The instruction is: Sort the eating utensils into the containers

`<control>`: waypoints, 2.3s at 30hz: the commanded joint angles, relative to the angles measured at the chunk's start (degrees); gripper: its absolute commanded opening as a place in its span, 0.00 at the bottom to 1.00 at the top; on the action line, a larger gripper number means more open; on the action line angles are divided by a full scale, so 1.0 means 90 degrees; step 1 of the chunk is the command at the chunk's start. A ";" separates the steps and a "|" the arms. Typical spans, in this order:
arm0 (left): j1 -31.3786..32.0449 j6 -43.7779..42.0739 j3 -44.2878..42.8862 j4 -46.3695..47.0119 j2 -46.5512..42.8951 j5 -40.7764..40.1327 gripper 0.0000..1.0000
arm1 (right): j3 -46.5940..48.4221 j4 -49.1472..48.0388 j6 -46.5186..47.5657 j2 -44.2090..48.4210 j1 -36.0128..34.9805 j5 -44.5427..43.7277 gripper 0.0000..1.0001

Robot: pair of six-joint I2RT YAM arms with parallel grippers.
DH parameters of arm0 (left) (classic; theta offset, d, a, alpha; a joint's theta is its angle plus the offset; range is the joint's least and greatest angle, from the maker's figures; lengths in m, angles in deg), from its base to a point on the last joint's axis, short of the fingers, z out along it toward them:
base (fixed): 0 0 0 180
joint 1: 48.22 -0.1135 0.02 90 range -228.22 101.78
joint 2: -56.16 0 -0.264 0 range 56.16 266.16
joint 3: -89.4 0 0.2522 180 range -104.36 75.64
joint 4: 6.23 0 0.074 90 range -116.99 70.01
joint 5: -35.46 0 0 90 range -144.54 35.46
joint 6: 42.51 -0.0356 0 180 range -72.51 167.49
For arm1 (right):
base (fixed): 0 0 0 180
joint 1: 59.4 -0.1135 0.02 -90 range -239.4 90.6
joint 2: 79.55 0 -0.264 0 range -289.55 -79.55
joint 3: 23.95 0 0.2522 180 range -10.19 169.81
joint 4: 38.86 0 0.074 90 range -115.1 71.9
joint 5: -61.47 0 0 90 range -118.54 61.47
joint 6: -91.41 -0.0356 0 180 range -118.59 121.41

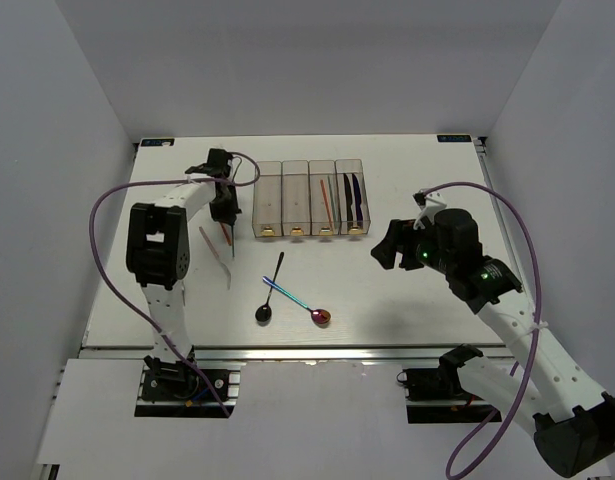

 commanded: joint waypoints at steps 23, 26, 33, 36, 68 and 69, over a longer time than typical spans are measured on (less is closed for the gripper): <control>0.1889 0.2486 -0.1989 0.3021 -0.0060 0.1119 0.00 | 0.0691 0.0412 -0.0034 0.0167 0.0015 -0.0947 0.77; 0.1889 0.2448 -0.2661 0.2673 0.0614 0.1295 0.00 | 0.0759 0.0490 -0.0005 0.0206 0.0005 -0.1006 0.78; 0.1918 0.2604 -0.2254 0.3207 0.0899 0.1510 0.05 | 0.0779 0.0539 0.0005 0.0207 0.0005 -0.1035 0.78; 0.1918 0.2604 -0.2049 0.3266 0.0850 0.1588 0.07 | 0.0788 0.0529 -0.0005 0.0207 0.0005 -0.1015 0.78; -0.0445 0.2018 0.0139 -0.0376 -0.1240 -0.1460 0.76 | 0.0632 0.0187 -0.0015 0.0021 0.0005 -0.0381 0.78; -0.0435 0.2008 0.0207 -0.0347 -0.1211 -0.1430 0.76 | 0.0613 0.0187 -0.0005 0.0021 0.0005 -0.0352 0.78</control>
